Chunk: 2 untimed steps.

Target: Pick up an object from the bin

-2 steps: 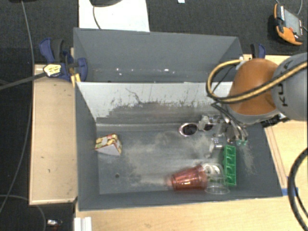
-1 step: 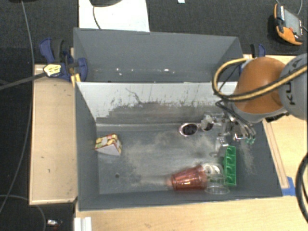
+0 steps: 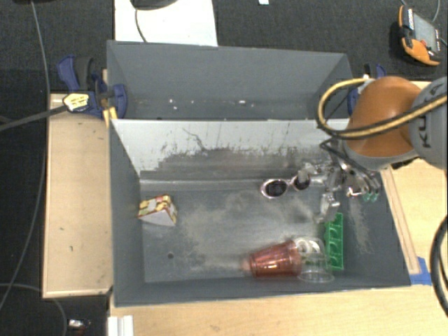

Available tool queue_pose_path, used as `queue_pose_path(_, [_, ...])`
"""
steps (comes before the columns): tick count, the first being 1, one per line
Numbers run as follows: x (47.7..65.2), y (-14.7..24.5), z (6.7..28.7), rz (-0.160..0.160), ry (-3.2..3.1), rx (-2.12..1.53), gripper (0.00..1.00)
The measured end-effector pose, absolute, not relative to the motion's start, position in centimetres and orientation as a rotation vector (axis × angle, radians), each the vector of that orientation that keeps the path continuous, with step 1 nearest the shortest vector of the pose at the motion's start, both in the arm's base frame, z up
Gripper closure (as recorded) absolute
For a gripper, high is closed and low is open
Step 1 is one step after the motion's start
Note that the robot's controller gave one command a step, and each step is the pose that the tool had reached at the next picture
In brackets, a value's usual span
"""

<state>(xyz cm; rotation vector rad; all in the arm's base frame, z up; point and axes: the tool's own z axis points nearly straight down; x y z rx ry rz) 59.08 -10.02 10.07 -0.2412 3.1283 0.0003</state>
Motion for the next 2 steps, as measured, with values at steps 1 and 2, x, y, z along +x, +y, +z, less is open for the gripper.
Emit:
queue_pose_path(1, [53.3, -14.8, 7.3, -0.001, 3.071, -0.557, 0.0])
queue_pose_path(2, [58.3, -9.7, 7.5, 0.0, 3.128, -0.213, 1.0])
